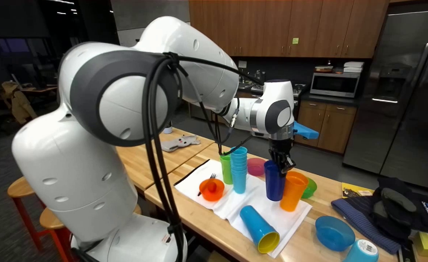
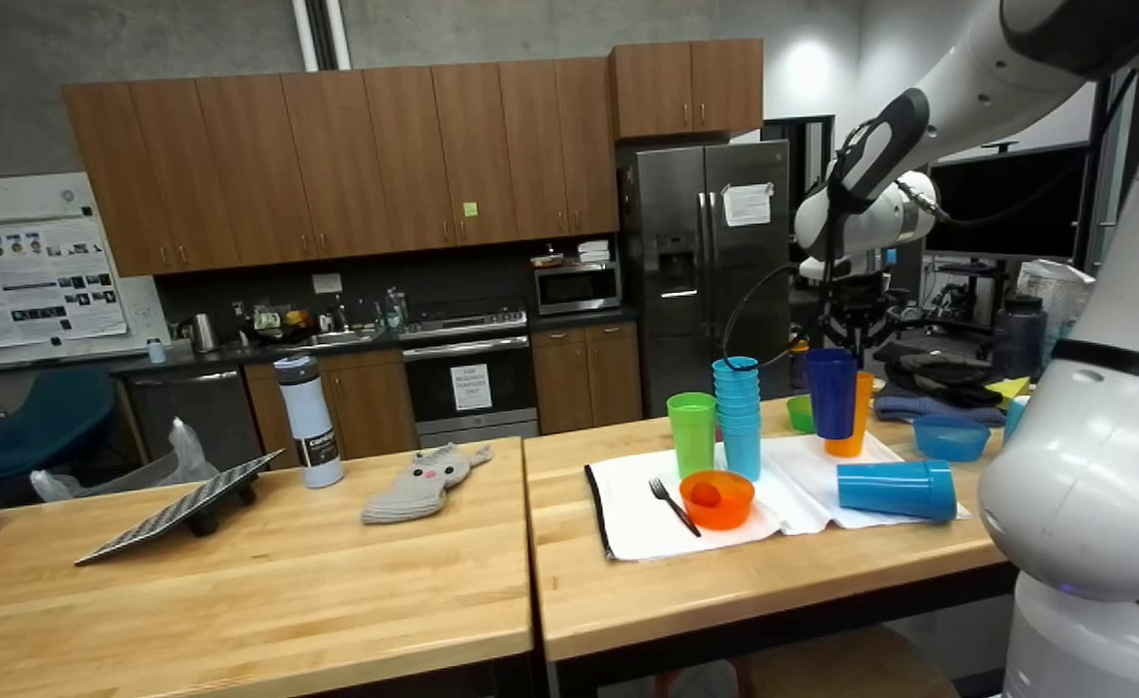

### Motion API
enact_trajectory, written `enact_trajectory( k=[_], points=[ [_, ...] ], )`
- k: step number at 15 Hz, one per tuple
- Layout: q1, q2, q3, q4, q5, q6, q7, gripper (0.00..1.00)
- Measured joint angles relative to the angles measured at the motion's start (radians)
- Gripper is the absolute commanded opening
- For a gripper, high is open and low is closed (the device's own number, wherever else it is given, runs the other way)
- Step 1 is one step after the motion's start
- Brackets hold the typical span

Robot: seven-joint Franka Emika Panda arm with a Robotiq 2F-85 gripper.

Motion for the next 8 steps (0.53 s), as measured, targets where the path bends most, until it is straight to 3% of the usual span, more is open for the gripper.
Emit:
enact_trajectory(
  k=[8],
  points=[
    [0.03,0.026,-0.035,-0.009,0.044,0.088,0.001,0.01]
  ],
)
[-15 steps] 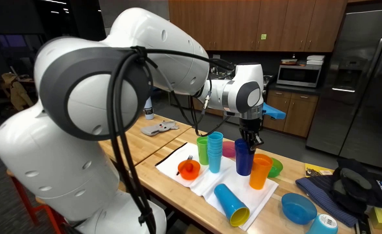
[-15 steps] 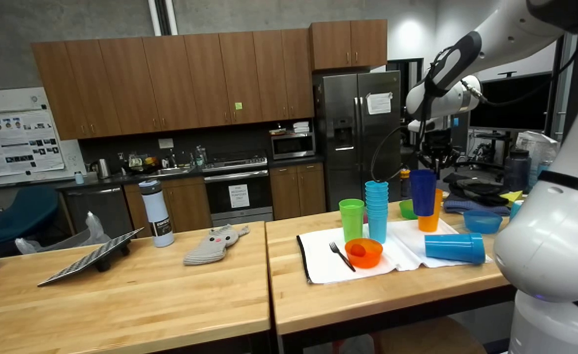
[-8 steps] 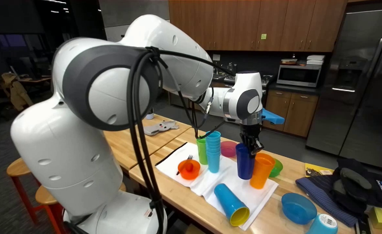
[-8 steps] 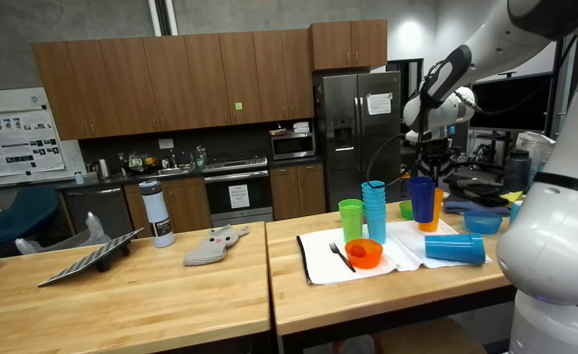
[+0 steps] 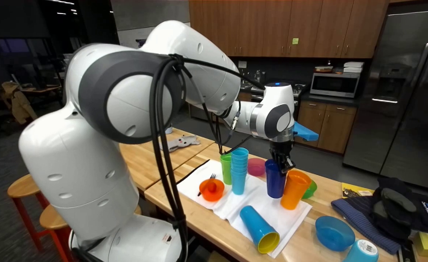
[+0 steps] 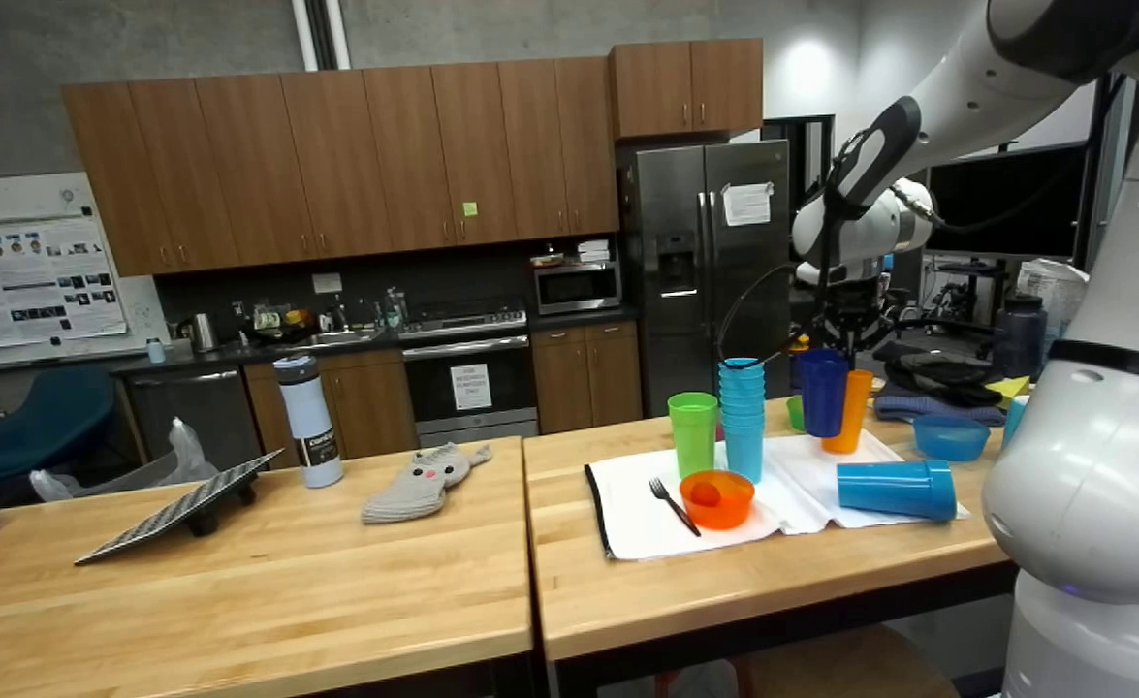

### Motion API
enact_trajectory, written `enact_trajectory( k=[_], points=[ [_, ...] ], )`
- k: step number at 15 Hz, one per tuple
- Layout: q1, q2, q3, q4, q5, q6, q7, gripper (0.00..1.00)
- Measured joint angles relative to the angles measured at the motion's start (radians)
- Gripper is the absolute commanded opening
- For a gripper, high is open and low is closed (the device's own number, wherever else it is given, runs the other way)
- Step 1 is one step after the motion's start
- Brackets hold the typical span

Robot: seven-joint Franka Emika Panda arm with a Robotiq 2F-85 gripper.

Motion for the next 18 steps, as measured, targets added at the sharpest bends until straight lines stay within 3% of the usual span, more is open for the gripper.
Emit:
enact_trajectory(
  k=[8,18],
  points=[
    [0.065,0.027,-0.023,0.0,0.133,0.113,0.0,0.01],
    [0.164,0.054,-0.088,0.0,0.191,0.121,0.0,0.01]
  ],
)
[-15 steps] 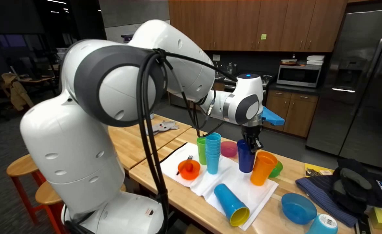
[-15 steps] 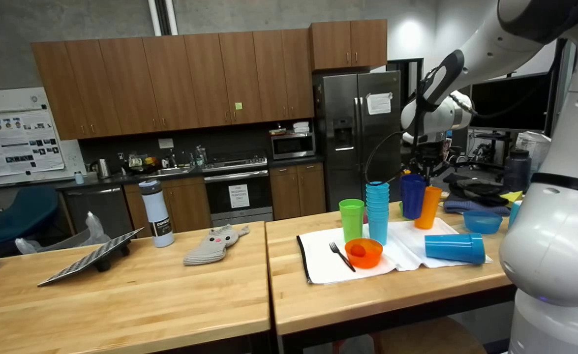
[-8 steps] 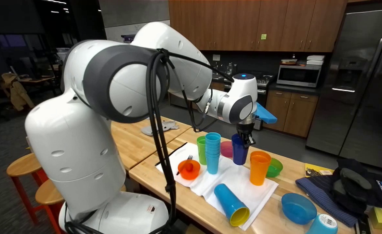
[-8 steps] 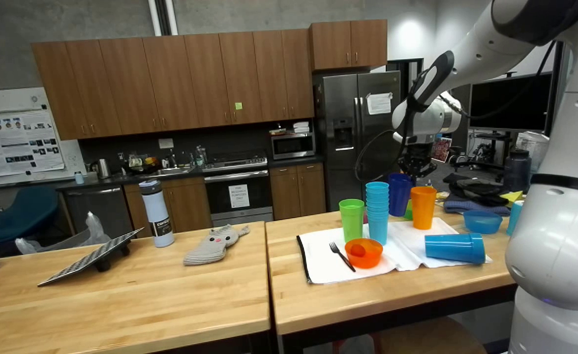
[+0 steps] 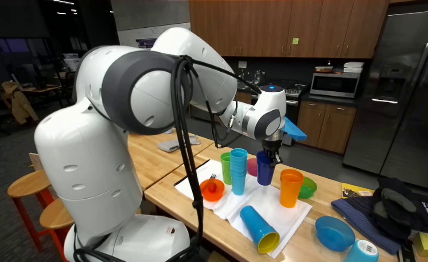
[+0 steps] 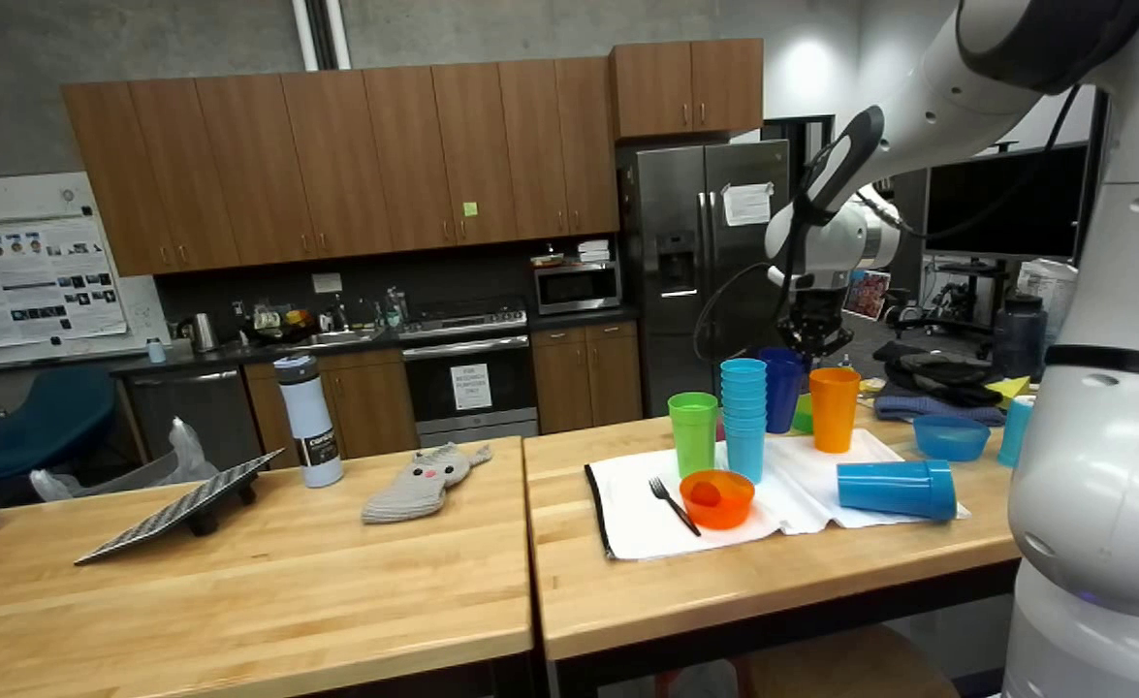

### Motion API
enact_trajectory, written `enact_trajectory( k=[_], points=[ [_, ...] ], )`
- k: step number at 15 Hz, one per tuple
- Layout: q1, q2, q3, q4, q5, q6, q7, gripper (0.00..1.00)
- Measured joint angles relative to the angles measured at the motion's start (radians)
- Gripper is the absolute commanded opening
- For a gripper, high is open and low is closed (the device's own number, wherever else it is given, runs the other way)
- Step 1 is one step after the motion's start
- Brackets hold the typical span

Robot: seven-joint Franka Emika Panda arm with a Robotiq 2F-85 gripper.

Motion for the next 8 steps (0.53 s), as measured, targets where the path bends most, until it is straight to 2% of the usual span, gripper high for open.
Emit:
enact_trajectory(
  k=[3,4,5,6,8],
  points=[
    [0.018,0.015,-0.017,0.0,0.005,-0.008,0.0,0.01],
    [0.021,0.019,-0.02,-0.001,0.005,-0.013,0.0,0.29],
    [0.022,0.023,-0.023,-0.002,0.005,-0.019,0.0,0.29],
    [0.023,0.025,-0.025,-0.003,0.004,-0.029,0.0,0.09],
    [0.022,0.027,-0.025,-0.005,0.004,-0.031,0.0,0.21]
  ],
)
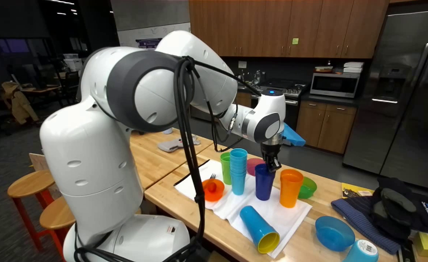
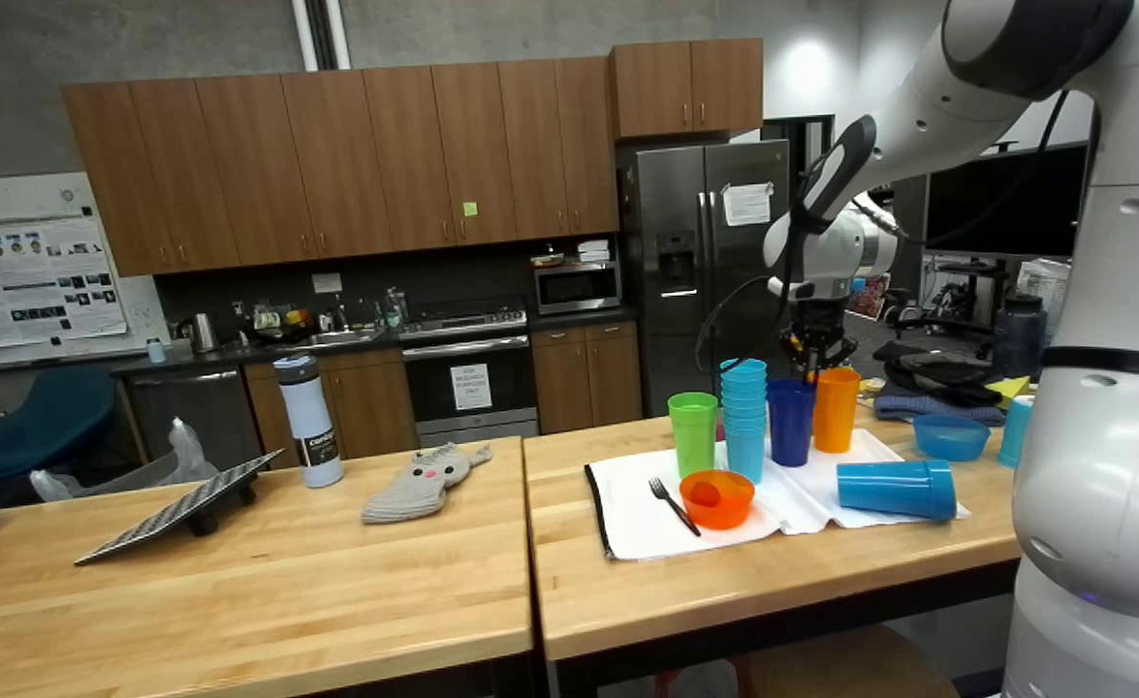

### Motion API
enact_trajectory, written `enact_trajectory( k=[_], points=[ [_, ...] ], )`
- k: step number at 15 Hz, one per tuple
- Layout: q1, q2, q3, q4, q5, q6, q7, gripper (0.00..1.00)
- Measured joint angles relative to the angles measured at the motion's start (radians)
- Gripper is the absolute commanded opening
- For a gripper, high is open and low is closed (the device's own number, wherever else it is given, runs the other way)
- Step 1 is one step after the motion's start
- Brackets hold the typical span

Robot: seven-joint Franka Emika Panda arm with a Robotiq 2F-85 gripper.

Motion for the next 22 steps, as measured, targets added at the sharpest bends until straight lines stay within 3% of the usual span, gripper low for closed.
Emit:
enact_trajectory(
  k=[1,8,9,10,12,17,22],
  points=[
    [0.0,0.0,0.0,0.0,0.0,0.0,0.0,0.29],
    [0.0,0.003,0.001,0.0,0.0,0.0,0.0,0.3],
    [0.0,0.004,0.001,0.0,0.0,0.0,0.0,0.55],
    [0.0,0.004,0.001,0.0,0.0,0.0,0.0,0.55],
    [0.0,0.005,0.002,0.0,0.0,0.0,0.0,0.66],
    [-0.281,-0.01,0.293,0.014,-0.03,-0.032,0.024,0.98],
    [-0.434,-0.084,0.44,0.017,-0.048,-0.119,0.032,1.0]
  ],
)
